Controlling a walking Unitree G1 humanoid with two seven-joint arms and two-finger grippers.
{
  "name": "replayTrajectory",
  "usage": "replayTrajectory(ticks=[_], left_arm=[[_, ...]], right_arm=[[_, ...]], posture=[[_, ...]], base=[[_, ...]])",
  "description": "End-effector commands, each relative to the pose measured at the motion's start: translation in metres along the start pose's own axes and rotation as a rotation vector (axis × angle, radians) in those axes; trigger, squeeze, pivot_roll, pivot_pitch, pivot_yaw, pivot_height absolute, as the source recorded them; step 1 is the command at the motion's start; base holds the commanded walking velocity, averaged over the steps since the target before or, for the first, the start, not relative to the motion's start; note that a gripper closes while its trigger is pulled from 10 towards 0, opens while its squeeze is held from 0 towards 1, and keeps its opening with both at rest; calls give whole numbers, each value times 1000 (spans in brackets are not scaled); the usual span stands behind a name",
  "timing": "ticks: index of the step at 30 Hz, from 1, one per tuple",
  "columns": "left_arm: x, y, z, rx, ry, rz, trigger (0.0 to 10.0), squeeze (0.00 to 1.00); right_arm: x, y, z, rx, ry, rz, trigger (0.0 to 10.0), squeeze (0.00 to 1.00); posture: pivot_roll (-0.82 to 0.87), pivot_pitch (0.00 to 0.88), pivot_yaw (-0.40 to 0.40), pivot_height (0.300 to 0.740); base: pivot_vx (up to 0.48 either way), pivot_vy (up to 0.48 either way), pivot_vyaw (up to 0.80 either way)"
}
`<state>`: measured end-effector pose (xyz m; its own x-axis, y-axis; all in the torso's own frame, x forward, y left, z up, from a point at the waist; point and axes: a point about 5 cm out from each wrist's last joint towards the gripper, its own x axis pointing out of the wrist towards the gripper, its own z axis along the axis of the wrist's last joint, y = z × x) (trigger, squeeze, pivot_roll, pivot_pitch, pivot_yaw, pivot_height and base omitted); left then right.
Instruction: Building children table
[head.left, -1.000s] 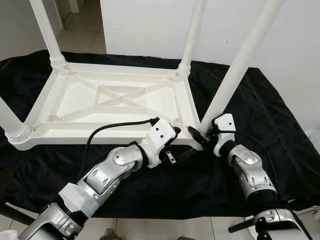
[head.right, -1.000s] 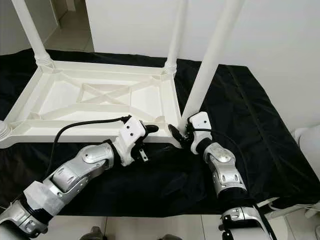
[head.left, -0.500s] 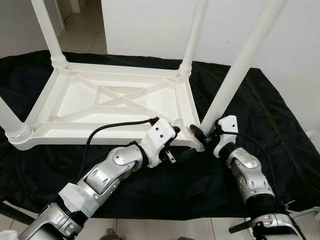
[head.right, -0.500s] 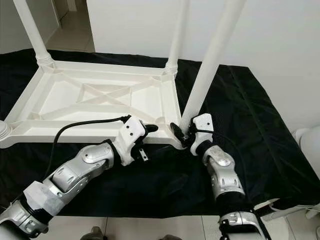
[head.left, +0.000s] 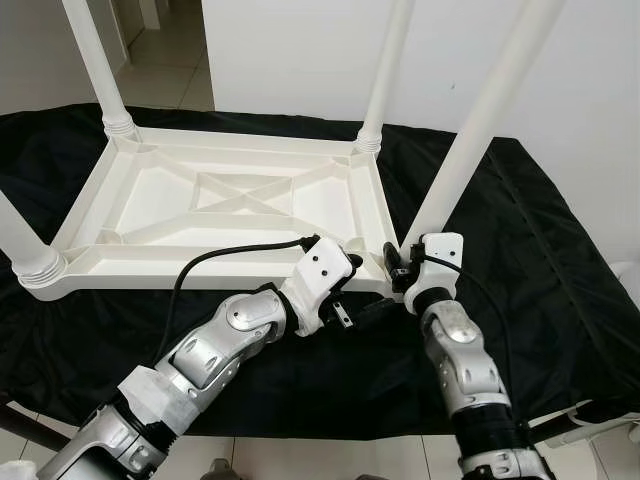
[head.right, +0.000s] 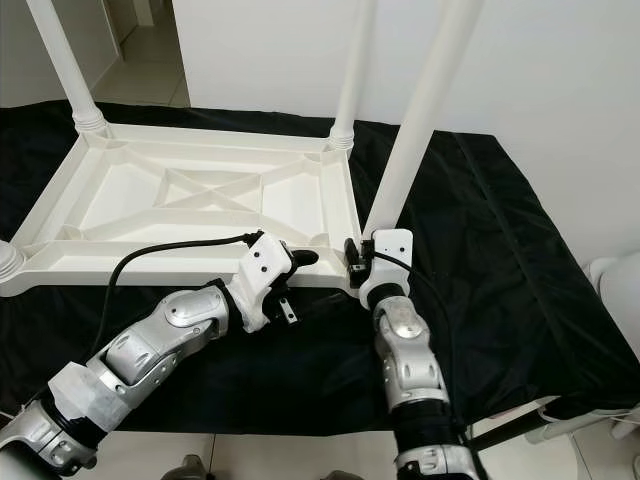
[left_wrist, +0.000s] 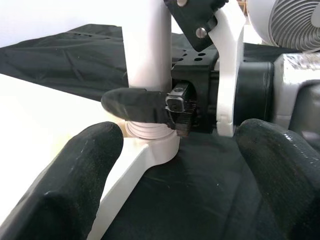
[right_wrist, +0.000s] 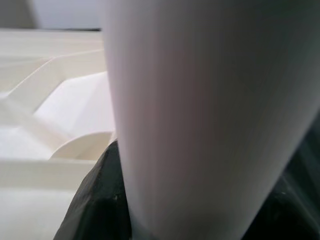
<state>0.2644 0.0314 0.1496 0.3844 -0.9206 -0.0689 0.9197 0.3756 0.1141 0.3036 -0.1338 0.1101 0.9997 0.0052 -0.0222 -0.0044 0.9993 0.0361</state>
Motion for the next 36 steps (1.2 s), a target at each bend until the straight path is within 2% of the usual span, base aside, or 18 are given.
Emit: replayTrajectory(ticks=[1, 2, 3, 6, 13, 14, 15, 16, 22, 23, 25, 26, 27, 28, 30, 36], left_arm=[[0, -13, -1, 12, 11, -236, 10000, 0], [0, -14, -1, 11, 11, -239, 10000, 0], [0, -14, -1, 11, 11, -239, 10000, 0], [0, -14, -1, 9, 13, -243, 10000, 0], [0, -14, -3, 10, 16, -245, 10000, 0], [0, -14, -3, 11, 16, -242, 10000, 0], [0, -14, -3, 11, 16, -242, 10000, 0], [0, -14, -3, 15, 10, -233, 10000, 0], [1, -11, -3, 13, -9, -193, 10000, 0], [2, -7, -2, 9, -27, -157, 10000, 0], [2, -7, -2, 9, -27, -157, 10000, 0], [2, -6, -2, 12, -30, -145, 10000, 0], [1, -4, -2, 9, -35, -134, 10000, 0], [1, -4, -2, 9, -35, -134, 10000, 0], [0, -2, -3, 9, -38, -119, 10000, 0], [-1, -1, -5, 16, -47, -105, 10000, 0]], right_arm=[[-7, -1, -19, -18, 93, -94, 10000, 0], [-9, 5, -19, -2, 90, -141, 10000, 0], [-9, 5, -19, -2, 90, -141, 10000, 0], [-10, 19, -14, 42, 64, -116, 10000, 0], [-14, 16, -5, 54, 32, -115, 10000, 0], [-15, 14, -4, 54, 25, -122, 10000, 396], [-15, 14, -4, 54, 25, -122, 10000, 396], [-16, 11, -3, 55, 11, -117, 10000, 1000], [-21, 2, -2, 49, -26, -106, 10000, 1000], [-25, -8, -2, 39, -62, -83, 10000, 1000], [-25, -8, -2, 39, -62, -83, 10000, 1000], [-28, -13, -1, 41, -83, -59, 10000, 890], [-30, -19, -1, 42, -98, -37, 10000, 0], [-30, -19, -1, 42, -98, -37, 10000, 0], [-34, -29, 1, 36, -119, 9, 10000, 0], [-34, -38, 1, 11, -129, 71, 10000, 0]], posture=[[19, 0, -48, 740], [19, 0, -47, 740], [19, 0, -47, 740], [16, 0, -45, 740], [15, 0, -48, 740], [16, 0, -50, 740], [16, 0, -50, 740], [16, 0, -51, 740], [17, 0, -54, 740], [15, 0, -52, 740], [15, 0, -52, 740], [15, 0, -51, 740], [11, 0, -46, 740], [11, 0, -46, 740], [9, 0, -45, 740], [5, 0, -38, 740]], base=[[0, 0, 0], [0, 0, 0], [0, 0, 0], [0, 0, 0], [0, 0, 0], [0, 0, 0], [0, 0, 0], [0, 0, 0], [0, 0, 0], [0, 0, 0], [0, 0, 0], [0, 0, 0], [0, 0, 0], [0, 0, 0], [0, 0, 0], [0, 0, 0]])
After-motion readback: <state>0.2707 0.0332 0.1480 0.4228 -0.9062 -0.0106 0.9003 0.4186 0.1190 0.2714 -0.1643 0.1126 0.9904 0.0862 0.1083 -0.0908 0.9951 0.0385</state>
